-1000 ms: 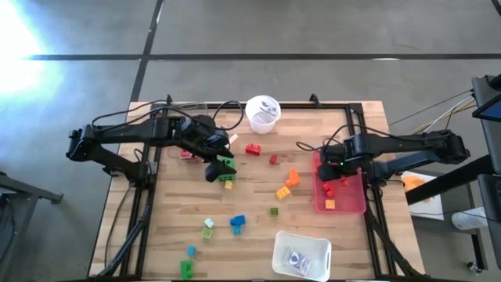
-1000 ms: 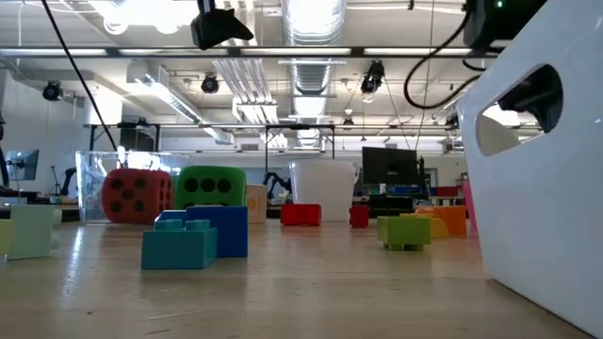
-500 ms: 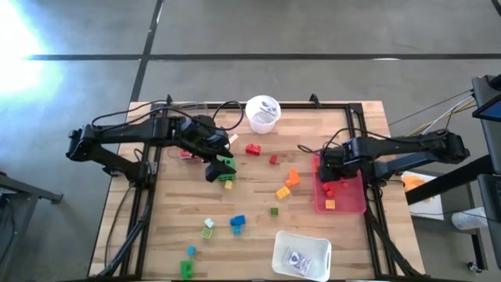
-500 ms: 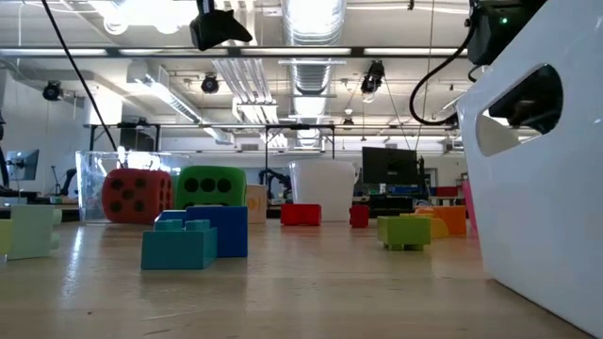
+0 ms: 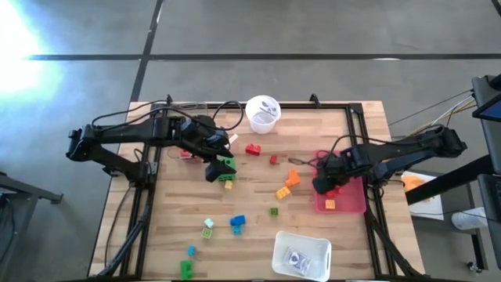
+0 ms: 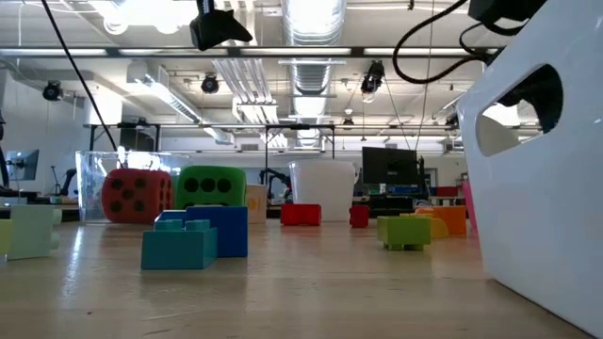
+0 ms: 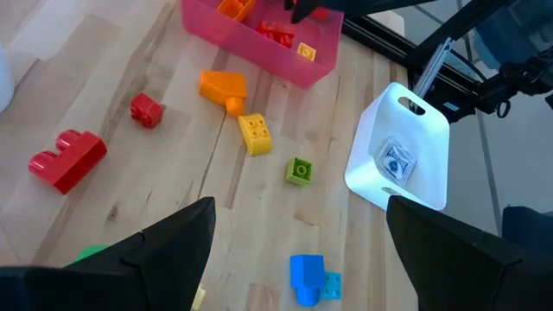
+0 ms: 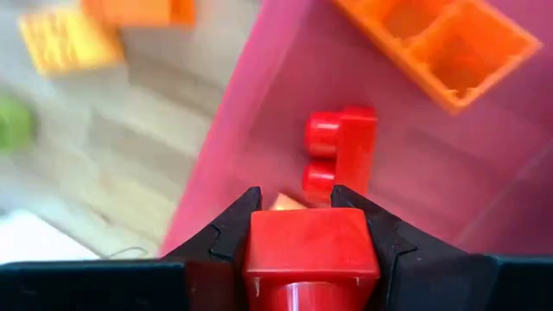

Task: Pick & Place Toys
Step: Put the red game piece into the pink bin

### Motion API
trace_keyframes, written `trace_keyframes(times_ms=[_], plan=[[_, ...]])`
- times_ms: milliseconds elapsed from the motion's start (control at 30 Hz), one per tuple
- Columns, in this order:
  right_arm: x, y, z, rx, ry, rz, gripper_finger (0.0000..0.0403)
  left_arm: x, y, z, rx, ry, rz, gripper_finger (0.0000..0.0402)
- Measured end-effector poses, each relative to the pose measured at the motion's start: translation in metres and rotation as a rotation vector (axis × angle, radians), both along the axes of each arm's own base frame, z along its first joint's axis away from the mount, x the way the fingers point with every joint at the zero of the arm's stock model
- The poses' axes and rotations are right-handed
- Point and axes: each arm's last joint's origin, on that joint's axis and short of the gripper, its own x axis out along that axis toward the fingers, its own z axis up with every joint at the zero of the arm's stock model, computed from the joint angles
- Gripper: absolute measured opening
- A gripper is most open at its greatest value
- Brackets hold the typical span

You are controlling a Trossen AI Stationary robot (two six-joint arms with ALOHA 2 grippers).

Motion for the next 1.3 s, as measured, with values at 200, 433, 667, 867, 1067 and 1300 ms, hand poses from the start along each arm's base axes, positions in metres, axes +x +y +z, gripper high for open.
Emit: trace_keyframes(times_ms=[200, 433, 667, 867, 1067, 1300], plan=[[0.011, 0.011, -0.015, 0.065, 0.09, 0.011, 0.0118, 0.0, 0.0, 0.0, 0.003, 0.0, -0.003, 0.0342], [0.029, 0.027, -0.036, 0.073, 0.134, -0.136, 0.0118, 0.0, 0.0, 0.0, 0.003, 0.0, -0.003, 0.0342], [0.036, 0.036, -0.054, 0.046, 0.199, -0.162, 0.0118, 0.0, 0.0, -0.001, 0.002, 0.005, -0.003, 0.0342], [0.044, 0.037, -0.063, -0.002, 0.174, -0.225, 0.0118, 0.0, 0.0, -0.001, 0.003, 0.005, -0.003, 0.0342], [0.045, 0.037, -0.07, -0.035, 0.195, -0.255, 0.0118, 0.0, 0.0, -0.001, 0.002, 0.005, -0.003, 0.0342], [0.045, 0.037, -0.071, -0.041, 0.193, -0.248, 0.0118, 0.0, 0.0, -0.001, 0.002, 0.009, -0.003, 0.0342]])
